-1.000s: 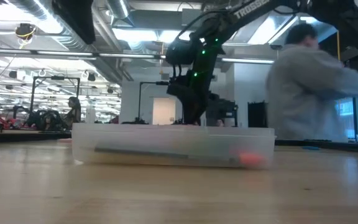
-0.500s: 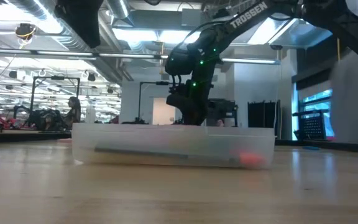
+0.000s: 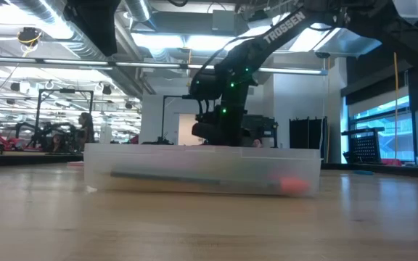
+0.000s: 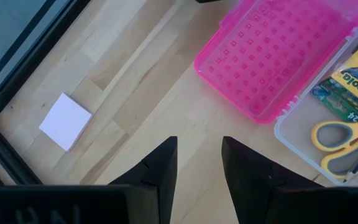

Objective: Pack school essentials
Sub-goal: Put the violet pen into the pink supply box

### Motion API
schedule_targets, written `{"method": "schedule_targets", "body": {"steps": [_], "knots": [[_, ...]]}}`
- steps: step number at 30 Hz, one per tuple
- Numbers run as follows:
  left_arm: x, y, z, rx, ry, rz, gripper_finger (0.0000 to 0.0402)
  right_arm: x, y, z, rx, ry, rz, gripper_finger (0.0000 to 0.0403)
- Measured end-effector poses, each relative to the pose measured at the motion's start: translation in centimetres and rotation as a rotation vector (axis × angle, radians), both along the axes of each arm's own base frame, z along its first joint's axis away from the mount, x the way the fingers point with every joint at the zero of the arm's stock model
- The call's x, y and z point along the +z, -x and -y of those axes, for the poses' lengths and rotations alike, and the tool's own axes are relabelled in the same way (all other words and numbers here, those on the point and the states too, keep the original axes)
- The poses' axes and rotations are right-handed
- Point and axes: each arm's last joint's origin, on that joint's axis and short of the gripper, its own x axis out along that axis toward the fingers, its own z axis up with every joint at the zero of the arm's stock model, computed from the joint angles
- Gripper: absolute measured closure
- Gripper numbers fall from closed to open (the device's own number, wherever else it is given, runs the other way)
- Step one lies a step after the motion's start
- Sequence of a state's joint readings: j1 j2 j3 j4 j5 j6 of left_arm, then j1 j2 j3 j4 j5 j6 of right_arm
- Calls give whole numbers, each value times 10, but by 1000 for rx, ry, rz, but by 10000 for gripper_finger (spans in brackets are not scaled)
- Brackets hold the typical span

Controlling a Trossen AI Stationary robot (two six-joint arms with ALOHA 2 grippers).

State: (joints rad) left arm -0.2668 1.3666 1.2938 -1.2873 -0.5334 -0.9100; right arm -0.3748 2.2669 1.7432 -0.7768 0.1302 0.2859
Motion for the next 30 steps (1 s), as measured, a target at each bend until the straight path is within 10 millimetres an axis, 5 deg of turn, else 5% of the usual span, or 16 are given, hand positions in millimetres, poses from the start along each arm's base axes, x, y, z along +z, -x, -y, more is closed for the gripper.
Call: {"method": "schedule_targets", "body": {"steps": [14,25,30], "knots": [[0,0,1,-5,-2,-5,282,-14,-3,1,10,-25,-10,272],[0,0,1,-6,0,-5,282,-16,-3,1,9,-27,-7,347],[0,0,1,-6,0,-5,282,-17,-3,1,35,-22,-14,345]]}}
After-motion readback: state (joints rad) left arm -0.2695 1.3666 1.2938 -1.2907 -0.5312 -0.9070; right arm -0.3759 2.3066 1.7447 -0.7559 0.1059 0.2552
